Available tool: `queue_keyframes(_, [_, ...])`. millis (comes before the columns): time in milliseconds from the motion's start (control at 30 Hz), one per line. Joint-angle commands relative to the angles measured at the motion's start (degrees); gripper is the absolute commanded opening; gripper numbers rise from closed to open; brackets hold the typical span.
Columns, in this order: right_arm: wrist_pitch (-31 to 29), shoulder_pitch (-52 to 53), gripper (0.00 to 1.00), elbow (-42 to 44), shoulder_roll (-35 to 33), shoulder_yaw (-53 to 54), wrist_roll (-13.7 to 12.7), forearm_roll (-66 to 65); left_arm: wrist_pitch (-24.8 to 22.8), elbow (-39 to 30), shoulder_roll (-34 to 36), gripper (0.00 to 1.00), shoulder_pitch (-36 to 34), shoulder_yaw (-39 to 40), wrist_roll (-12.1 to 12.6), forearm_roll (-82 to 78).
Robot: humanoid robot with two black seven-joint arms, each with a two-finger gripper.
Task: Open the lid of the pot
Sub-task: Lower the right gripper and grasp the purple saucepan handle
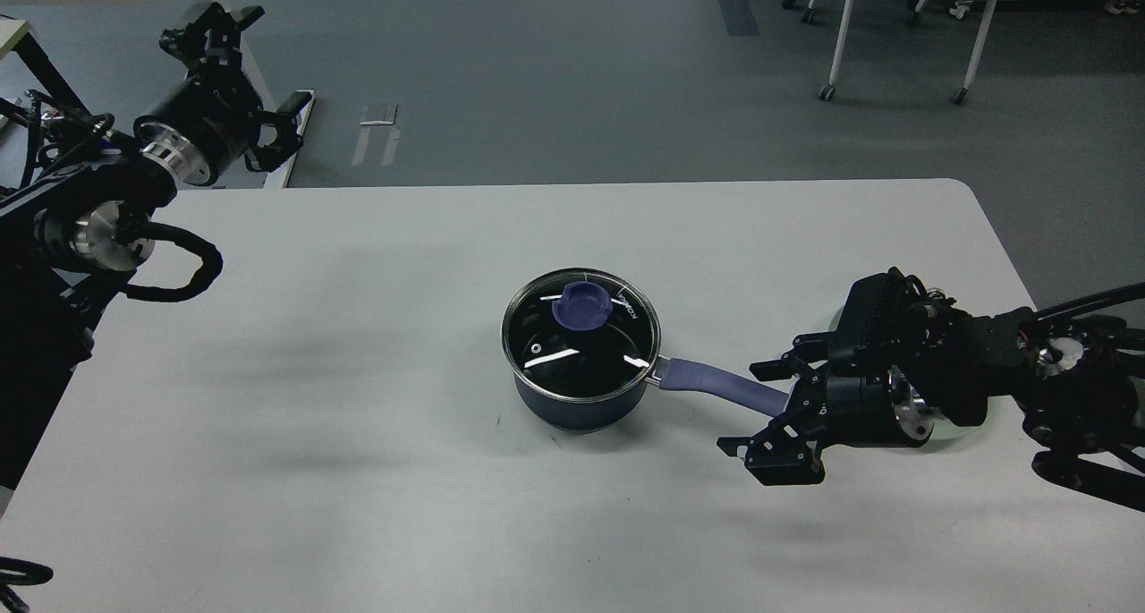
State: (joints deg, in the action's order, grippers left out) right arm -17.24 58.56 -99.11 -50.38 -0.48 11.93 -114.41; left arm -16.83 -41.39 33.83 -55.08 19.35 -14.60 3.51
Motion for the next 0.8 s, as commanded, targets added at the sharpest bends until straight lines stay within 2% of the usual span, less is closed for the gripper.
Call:
queue_keyframes(0, [0.11, -0.11, 0.94, 0.76, 0.8, -0.04, -0.07, -3.18, -0.05, 0.0, 0.1, 0.98, 0.24, -0.02, 0.01, 0.0])
queue_keyframes(200, [0.11, -0.2, 0.83, 1.9, 1.68, -0.04, -0.16, -3.54, 0.04, 0.0, -0.16, 0.98, 0.15, -0.02, -0.07, 0.0])
queue_keyframes(400, [0.28, 0.07, 0.76, 3.66, 2.48, 0.13, -0.33, -3.36, 0.04, 0.0, -0.34, 0.98, 0.06, -0.02, 0.01, -0.08])
queue_keyframes(567, [0.72, -0.55, 0.66, 4.36, 2.48, -0.04, -0.33, -3.27, 0.13, 0.0, -0.43, 0.98, -0.11, -0.02, 0.01, -0.08])
queue_keyframes(667, [1.16, -0.55, 0.55, 4.98, 2.48, 0.04, -0.51, -3.27, 0.13, 0.0, -0.34, 0.98, -0.2, -0.02, 0.01, -1.13])
queue_keyframes(767, [1.16, -0.72, 0.5, 4.98, 2.48, -0.04, -0.51, -3.18, 0.22, 0.0, -0.43, 0.98, -0.2, 0.07, 0.01, -2.19])
